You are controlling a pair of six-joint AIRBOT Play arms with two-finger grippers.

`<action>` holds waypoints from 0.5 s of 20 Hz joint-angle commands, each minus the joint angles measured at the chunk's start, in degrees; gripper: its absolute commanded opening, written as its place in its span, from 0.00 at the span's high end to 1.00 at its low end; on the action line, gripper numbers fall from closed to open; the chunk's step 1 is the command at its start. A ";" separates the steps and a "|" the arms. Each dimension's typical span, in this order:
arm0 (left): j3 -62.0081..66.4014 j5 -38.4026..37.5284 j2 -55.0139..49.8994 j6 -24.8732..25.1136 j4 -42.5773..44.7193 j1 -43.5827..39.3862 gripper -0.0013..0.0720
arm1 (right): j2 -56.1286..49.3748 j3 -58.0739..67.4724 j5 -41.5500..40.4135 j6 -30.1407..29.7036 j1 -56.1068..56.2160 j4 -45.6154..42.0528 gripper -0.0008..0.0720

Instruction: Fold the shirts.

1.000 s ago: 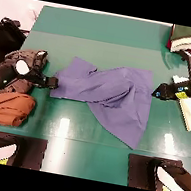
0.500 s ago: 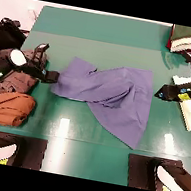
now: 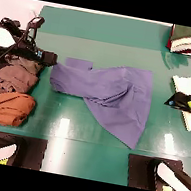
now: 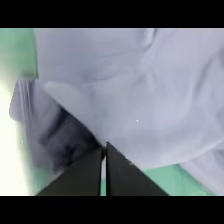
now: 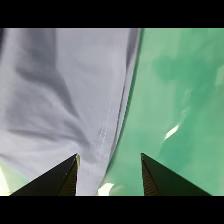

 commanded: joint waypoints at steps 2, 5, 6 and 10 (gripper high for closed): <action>1.40 -0.52 0.04 0.13 0.02 0.02 0.95 | -9.31 -8.83 -11.08 -3.32 -2.75 9.22 0.36; 1.40 -0.61 0.04 0.13 0.04 0.02 0.95 | -16.20 -8.02 -18.45 -4.61 0.13 14.73 0.37; 1.40 -0.61 0.04 0.11 0.02 0.02 0.95 | -18.38 -6.47 -19.52 -4.57 1.55 14.43 0.37; 1.40 -0.52 0.04 0.11 0.02 0.02 0.95 | -26.40 2.29 -21.49 -4.00 5.64 14.27 0.38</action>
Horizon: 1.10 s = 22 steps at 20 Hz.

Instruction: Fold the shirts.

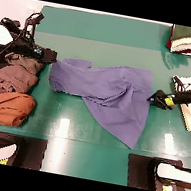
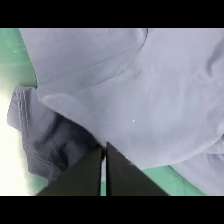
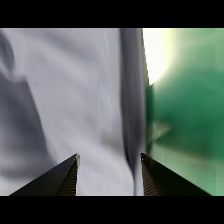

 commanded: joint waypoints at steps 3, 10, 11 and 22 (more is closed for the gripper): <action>0.07 0.07 0.04 0.00 0.00 0.02 0.95 | -8.37 9.22 -3.13 0.37 3.74 0.85 0.41; 0.72 0.13 0.42 -0.61 -0.13 0.02 0.95 | -4.87 10.95 -3.67 -2.80 4.31 0.92 0.97; 2.14 0.09 1.38 -1.11 -0.02 0.02 0.95 | -2.21 10.99 -3.91 -3.85 4.31 0.96 0.97; 54.51 -0.96 13.07 -1.07 0.13 0.02 0.95 | 28.72 44.04 9.64 -3.87 0.17 0.83 0.97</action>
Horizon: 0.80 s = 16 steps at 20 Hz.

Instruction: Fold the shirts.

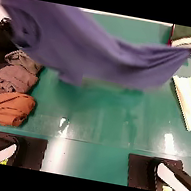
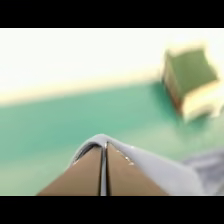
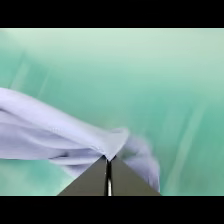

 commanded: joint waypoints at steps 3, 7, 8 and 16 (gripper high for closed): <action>12.39 0.11 3.04 -0.13 1.64 0.02 0.95 | 8.22 16.17 3.78 3.69 -3.34 -0.17 0.97; 4.07 1.66 1.42 -0.48 2.03 0.02 0.95 | 3.69 24.50 10.84 7.58 -4.42 -0.13 0.97; 1.60 0.79 -0.11 -0.50 2.38 0.02 0.95 | 1.68 25.14 12.31 8.48 -4.31 -0.11 0.97; -8.22 -7.32 -29.33 -1.57 4.48 0.02 0.94 | -17.64 1.36 13.66 11.15 5.27 -9.18 0.97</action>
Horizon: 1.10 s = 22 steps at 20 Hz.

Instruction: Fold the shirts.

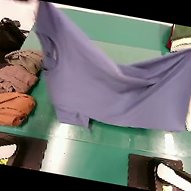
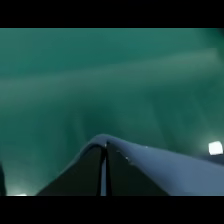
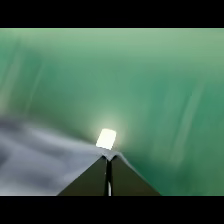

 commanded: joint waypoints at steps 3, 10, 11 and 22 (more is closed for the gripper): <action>-2.25 -5.31 -18.69 -3.80 0.17 0.02 0.13 | -14.23 -12.61 -4.68 0.92 3.65 -2.23 0.60; -6.21 -19.19 -14.60 -0.04 1.57 7.10 0.13 | -11.45 -13.35 0.07 -1.51 -1.62 2.93 0.56; -10.60 -18.10 -12.02 -0.04 1.18 8.15 0.13 | -8.74 -15.93 0.04 -1.95 -2.08 2.95 0.56; -64.13 7.19 4.04 1.95 -17.84 9.05 0.13 | 7.61 -33.86 -8.76 -3.02 1.81 2.95 0.56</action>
